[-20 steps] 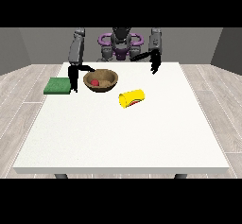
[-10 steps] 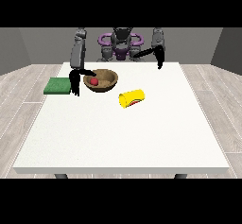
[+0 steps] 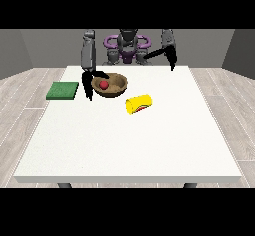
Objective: Pick the cup and pour the ball into the bowl, then pick the bowl and place it on the pad
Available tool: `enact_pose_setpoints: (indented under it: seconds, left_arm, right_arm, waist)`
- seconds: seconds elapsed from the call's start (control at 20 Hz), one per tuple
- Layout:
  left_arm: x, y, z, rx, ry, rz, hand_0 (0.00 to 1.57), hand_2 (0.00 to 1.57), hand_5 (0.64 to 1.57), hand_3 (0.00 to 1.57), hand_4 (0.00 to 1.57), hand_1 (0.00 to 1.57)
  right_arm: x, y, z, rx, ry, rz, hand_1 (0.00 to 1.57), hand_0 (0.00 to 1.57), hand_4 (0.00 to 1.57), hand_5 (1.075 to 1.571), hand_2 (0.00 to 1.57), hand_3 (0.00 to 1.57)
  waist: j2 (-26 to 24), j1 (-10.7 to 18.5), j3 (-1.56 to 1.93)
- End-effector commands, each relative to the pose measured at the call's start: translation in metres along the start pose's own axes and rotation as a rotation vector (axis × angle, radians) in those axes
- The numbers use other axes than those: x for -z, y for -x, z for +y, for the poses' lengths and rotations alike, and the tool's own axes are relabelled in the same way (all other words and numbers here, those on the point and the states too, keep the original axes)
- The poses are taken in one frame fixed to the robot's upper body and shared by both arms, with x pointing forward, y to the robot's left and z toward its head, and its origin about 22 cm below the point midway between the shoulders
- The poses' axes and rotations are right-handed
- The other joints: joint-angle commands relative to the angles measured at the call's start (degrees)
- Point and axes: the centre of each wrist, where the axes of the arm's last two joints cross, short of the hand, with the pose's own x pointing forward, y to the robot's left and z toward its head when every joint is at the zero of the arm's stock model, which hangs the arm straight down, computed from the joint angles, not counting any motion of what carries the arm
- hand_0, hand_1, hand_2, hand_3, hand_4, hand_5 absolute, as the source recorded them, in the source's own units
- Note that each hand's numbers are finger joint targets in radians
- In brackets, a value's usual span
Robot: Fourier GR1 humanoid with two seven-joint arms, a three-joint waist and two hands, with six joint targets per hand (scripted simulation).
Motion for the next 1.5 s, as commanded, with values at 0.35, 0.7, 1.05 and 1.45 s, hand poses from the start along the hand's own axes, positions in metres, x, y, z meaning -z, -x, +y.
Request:
enact_pose_setpoints:
  seconds: [0.35,0.7,1.05,1.45]
  left_arm:
    - [0.011,-0.015,0.013,-0.019,0.028,-0.042,0.00,0.00,1.568,0.00,0.00,0.00]
    - [-0.012,0.024,0.040,-0.033,-0.019,0.036,0.00,0.00,1.570,0.00,0.00,0.00]
    - [-0.030,0.048,0.042,-0.027,-0.068,0.144,0.00,0.00,1.571,0.00,0.00,0.00]
    - [-0.029,0.049,0.069,-0.013,-0.102,0.123,0.00,0.00,1.569,0.00,0.00,0.00]
  right_arm:
    - [-0.024,0.036,-0.003,-0.206,0.125,0.244,1.57,1.57,1.04,1.553,1.57,1.57]
    - [0.008,-0.008,-0.003,-0.291,0.172,0.262,1.57,1.57,1.02,1.555,1.57,1.57]
    - [0.021,-0.031,0.006,-0.273,0.141,0.341,1.57,1.57,1.05,1.553,1.57,1.57]
    - [0.028,-0.091,-0.057,-0.240,0.173,0.289,1.57,1.57,1.06,1.564,1.57,1.57]
  waist:
    - [2.22,3.05,0.21]
    - [-2.00,1.21,0.22]
    - [-7.02,-3.65,0.25]
    - [-5.67,-4.74,0.27]
